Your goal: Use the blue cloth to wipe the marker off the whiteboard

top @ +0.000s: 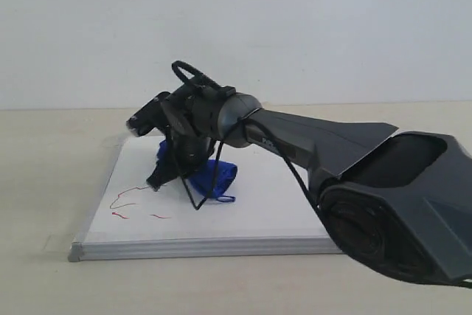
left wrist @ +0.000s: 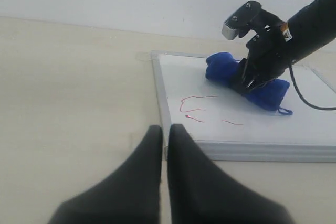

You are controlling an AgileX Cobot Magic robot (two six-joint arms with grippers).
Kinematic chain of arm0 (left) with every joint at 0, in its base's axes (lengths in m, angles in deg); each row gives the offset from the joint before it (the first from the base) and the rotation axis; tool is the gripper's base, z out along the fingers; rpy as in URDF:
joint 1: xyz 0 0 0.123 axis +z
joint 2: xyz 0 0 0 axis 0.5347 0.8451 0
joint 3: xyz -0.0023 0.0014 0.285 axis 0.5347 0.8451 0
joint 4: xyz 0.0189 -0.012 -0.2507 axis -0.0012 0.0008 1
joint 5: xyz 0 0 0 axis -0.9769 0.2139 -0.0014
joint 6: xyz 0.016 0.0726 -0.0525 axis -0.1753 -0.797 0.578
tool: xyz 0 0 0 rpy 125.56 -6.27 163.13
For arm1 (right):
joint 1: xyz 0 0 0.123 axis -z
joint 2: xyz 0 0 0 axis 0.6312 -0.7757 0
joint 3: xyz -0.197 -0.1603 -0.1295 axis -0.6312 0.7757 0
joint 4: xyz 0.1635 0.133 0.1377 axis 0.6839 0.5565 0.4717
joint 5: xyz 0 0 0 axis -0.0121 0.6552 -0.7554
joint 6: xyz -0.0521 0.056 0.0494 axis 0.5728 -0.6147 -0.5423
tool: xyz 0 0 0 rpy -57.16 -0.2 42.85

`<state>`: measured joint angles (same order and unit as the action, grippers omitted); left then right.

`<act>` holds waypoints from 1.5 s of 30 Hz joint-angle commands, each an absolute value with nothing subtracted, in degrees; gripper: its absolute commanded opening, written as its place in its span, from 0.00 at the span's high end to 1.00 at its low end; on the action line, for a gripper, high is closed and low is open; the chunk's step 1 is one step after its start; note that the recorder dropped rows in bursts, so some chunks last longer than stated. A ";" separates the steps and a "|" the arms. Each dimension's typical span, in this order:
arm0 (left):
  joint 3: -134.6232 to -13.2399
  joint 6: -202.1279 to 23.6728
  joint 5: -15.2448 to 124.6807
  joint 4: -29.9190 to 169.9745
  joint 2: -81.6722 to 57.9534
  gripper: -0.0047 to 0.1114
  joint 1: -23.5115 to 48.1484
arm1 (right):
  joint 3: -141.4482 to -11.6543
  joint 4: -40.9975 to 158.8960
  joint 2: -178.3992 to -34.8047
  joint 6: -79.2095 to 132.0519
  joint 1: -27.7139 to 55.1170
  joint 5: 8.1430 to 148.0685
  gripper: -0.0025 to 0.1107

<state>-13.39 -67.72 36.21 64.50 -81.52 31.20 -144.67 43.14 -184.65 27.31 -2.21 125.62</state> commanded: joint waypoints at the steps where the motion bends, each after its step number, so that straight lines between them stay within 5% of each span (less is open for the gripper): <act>1: -13.24 -67.15 36.72 64.49 -81.67 0.93 31.08 | -144.35 53.44 -185.77 32.68 -2.90 128.34 0.98; 8: -13.24 -67.15 36.72 64.49 -81.67 0.93 31.08 | -144.35 68.80 -183.06 47.29 -9.97 134.01 0.98; 17: -13.24 -67.15 36.72 64.49 -81.67 0.93 31.08 | -144.35 35.96 -186.16 25.72 -4.68 134.66 0.98; 30: -13.24 -67.15 36.72 64.49 -81.67 0.93 31.08 | -144.35 69.82 -183.26 48.85 -8.74 142.25 0.98; 45: -13.24 -67.15 36.72 64.49 -81.67 0.93 31.08 | -144.35 38.45 -185.34 30.21 -4.91 138.94 0.98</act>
